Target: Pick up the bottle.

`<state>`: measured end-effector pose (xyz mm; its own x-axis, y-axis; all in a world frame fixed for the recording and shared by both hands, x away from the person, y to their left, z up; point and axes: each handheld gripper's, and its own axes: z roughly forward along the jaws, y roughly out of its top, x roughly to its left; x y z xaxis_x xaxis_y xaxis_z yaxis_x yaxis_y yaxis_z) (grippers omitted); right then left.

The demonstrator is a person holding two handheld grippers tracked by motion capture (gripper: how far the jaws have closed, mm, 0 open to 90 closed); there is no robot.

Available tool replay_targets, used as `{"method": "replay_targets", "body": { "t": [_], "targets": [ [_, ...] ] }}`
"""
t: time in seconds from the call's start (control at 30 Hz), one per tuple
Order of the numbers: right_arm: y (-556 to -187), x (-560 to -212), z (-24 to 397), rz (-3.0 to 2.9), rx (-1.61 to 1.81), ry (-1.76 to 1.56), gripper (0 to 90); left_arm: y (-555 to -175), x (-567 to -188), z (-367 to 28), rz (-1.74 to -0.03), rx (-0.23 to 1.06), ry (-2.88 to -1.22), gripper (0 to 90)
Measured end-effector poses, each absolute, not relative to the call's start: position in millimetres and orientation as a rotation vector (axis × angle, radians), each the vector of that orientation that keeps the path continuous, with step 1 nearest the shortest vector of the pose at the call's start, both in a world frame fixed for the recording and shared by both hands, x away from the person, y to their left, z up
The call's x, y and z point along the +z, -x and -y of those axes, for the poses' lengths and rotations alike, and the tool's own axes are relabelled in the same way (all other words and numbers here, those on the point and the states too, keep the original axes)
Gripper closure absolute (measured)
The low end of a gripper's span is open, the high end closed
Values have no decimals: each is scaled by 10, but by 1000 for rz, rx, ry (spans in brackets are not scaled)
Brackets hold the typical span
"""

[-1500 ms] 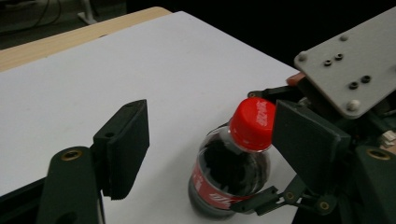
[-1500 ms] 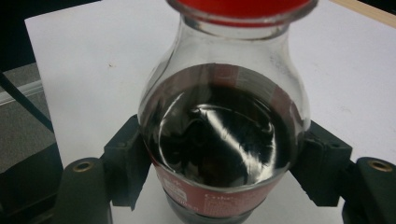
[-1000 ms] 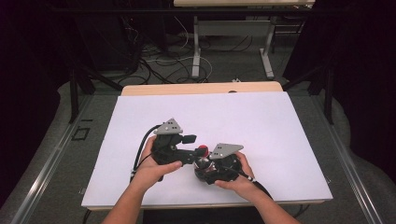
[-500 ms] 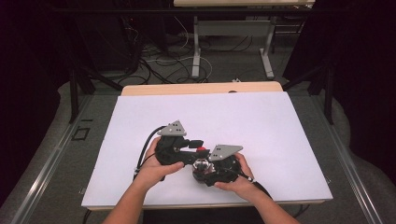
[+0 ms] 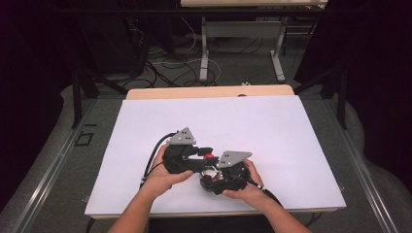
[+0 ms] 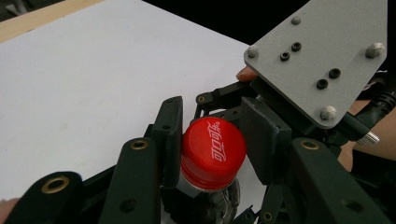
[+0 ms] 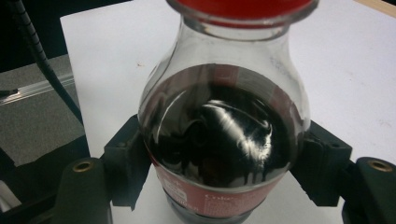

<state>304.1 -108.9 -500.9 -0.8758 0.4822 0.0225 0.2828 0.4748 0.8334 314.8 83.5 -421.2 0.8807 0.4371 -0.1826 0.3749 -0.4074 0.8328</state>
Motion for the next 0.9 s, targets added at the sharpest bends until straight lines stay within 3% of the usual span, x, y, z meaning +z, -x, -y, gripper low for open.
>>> {"method": "replay_targets", "body": {
  "t": [0.27, 0.6, 0.9],
  "targets": [
    [-3034, -4999, 1094, -2479, 1365, -699, 292, -3091, -4185, -775, -630, 153, -2034, 611],
    [-3047, -4987, 1111, -2451, 1349, -745, 291, -2954, -4164, -598, -856, 297, -1969, 613],
    [-3053, -4988, 1122, -2445, 1346, -763, 291, -2872, -4171, -505, -945, 375, -1939, 614]
  ]
}}
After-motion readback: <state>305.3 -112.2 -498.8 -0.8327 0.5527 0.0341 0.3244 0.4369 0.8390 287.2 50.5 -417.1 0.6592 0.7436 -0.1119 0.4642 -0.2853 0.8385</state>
